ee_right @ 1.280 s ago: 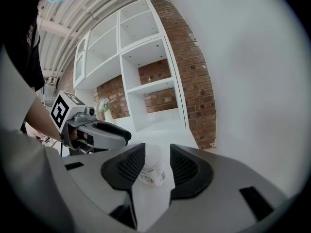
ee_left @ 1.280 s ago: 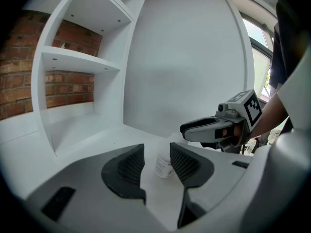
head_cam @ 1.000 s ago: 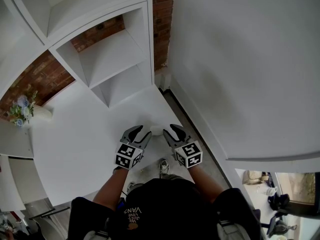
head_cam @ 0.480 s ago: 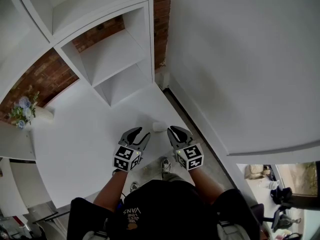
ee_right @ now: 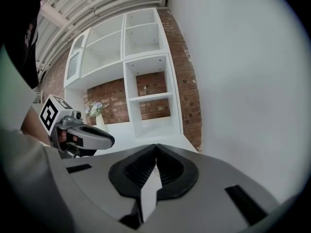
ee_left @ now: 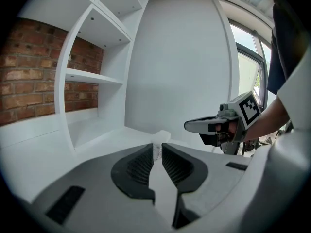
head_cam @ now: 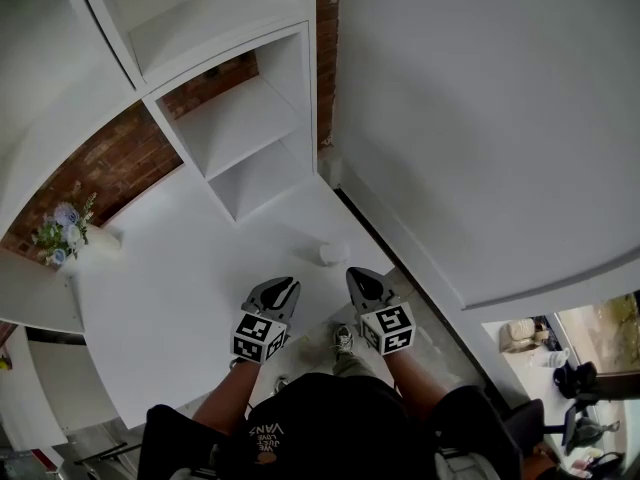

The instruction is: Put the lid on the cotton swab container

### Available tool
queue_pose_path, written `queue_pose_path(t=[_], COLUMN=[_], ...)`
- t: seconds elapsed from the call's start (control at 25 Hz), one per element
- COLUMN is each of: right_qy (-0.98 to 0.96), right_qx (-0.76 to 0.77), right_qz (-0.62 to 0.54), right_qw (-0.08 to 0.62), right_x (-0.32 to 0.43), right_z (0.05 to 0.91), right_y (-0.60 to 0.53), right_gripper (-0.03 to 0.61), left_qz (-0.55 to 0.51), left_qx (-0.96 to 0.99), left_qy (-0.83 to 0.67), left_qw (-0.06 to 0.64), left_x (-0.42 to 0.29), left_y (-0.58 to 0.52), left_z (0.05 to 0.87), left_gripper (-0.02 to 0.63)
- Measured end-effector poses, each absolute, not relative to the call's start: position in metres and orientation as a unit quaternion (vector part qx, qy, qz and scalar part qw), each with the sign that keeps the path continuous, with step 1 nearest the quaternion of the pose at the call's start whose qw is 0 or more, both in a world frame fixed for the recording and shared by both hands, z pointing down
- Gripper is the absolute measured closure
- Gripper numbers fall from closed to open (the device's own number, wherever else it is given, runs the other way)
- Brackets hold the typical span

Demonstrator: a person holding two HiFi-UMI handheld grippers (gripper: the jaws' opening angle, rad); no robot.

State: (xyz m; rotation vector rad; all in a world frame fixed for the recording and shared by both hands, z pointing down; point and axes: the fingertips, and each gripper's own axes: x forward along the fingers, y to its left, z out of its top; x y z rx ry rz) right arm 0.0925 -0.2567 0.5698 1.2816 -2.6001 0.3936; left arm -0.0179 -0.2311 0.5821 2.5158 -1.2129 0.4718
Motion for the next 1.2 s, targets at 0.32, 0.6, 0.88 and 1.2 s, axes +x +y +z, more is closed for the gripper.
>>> queue_pose_path(t=[0.32, 0.6, 0.88, 1.2], right_qy=[-0.874, -0.865, -0.858, -0.850], right_qx=[0.458, 0.483, 0.498, 0.514], right_qz=[0.125, 0.113, 0.108, 0.106], right_qw=[0.101, 0.077, 0.063, 0.041], right_x=[0.076, 0.059, 0.040, 0.024], right_z=[0.552, 0.524, 0.513, 0.508], right_y=[-0.215, -0.174, -0.139, -0.100], right_gripper=[0.577, 0.578, 0.577, 0.578], left_qz=[0.153, 0.135, 0.128, 0.130], left_qx=[0.886, 0.901, 0.911, 0.919], left_qy=[-0.409, -0.389, -0.369, -0.353], left_qw=[0.157, 0.139, 0.134, 0.117], left_x=[-0.036, -0.054, -0.068, -0.085], left_y=[-0.190, -0.152, -0.120, -0.084], left_z=[0.572, 0.549, 0.542, 0.535], left_gripper=[0.594, 0.604, 0.607, 0.607])
